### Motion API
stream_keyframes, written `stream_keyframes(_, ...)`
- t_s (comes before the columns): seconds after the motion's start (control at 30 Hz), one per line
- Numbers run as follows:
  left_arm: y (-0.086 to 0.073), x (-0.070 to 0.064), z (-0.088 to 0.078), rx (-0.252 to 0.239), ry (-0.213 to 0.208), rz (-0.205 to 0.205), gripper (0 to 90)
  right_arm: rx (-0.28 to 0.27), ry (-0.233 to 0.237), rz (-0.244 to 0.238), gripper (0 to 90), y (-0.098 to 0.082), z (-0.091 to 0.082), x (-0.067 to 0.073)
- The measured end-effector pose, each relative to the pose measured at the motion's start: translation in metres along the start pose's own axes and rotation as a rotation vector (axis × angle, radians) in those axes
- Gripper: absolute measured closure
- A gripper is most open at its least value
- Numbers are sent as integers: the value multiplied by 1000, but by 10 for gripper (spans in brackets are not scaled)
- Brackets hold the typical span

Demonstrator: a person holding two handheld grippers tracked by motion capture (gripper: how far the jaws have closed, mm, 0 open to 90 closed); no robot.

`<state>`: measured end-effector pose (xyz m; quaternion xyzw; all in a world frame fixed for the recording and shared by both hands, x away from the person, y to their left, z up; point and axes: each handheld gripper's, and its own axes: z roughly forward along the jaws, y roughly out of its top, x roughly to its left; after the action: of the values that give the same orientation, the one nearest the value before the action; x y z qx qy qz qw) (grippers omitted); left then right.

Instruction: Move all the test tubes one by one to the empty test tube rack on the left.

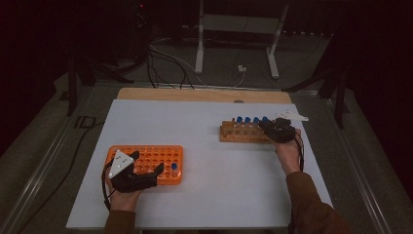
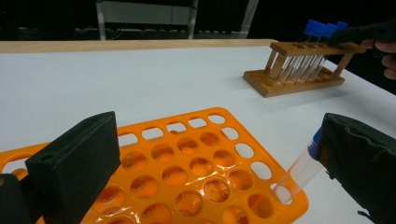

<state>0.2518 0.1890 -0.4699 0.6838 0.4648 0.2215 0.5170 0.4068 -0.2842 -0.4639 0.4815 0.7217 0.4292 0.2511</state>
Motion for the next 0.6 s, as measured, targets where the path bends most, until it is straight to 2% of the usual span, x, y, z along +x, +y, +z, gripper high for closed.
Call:
stream_keyframes(0.4, -1, -3, 2, 12, -9, 15, 6, -3, 2, 7, 772, 0, -1, 4)
stream_keyframes(0.6, -1, -4, 2, 17, -11, 24, 6, -28, -2, 13, 773, 4, -8, 3)
